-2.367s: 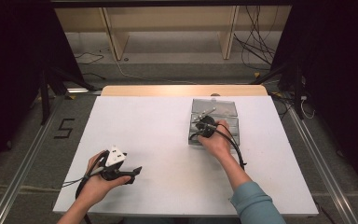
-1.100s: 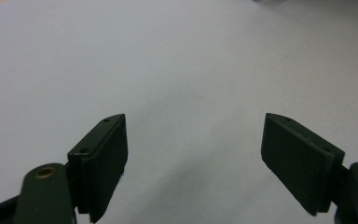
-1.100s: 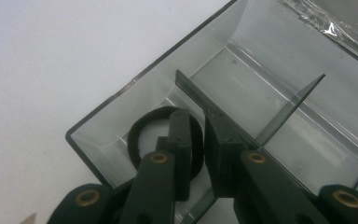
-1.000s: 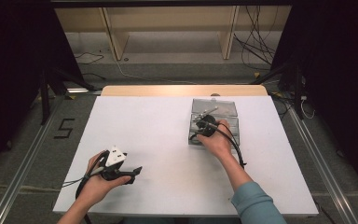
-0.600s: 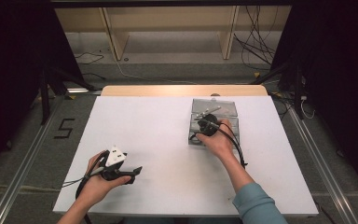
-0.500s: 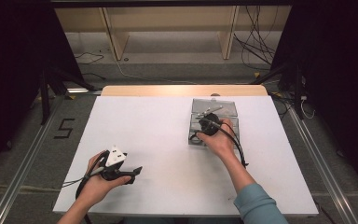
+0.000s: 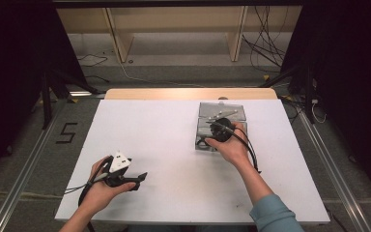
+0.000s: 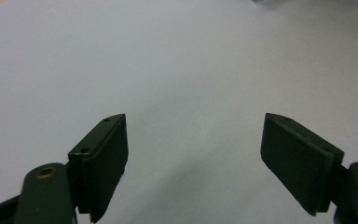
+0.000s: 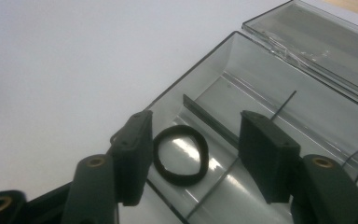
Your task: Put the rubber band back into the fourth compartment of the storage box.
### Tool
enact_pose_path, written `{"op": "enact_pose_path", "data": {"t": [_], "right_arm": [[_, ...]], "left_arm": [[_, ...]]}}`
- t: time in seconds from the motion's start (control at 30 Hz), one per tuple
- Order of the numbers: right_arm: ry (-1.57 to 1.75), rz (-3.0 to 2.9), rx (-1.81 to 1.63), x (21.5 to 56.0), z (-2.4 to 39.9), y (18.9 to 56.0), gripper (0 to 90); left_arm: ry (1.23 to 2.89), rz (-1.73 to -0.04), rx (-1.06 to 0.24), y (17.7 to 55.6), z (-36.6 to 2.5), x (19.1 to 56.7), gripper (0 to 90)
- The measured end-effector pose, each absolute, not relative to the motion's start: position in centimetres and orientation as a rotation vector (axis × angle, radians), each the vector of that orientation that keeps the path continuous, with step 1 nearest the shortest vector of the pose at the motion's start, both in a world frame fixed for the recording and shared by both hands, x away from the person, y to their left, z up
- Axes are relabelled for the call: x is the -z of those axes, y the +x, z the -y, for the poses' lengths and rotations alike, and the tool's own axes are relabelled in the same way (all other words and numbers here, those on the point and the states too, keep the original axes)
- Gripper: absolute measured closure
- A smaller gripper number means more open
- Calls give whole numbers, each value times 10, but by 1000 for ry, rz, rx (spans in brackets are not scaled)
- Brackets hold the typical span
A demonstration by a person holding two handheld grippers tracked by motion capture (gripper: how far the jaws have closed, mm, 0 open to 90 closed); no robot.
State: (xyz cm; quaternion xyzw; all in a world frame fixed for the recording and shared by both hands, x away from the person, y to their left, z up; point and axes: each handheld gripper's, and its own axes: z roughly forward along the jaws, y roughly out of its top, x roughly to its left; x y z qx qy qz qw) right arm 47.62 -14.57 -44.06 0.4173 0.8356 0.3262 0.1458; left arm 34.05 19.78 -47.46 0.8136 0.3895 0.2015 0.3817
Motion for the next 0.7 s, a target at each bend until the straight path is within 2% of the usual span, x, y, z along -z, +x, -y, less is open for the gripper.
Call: {"op": "enact_pose_path", "data": {"t": [0.23, 0.7], "right_arm": [[1205, -2396, -959, 437, 164, 466, 381], [1233, -2358, -998, 433, 192, 449, 351]], "left_arm": [[2073, -997, -514, 340, -197, 475, 228], [2074, -999, -515, 341, -197, 475, 231]]}}
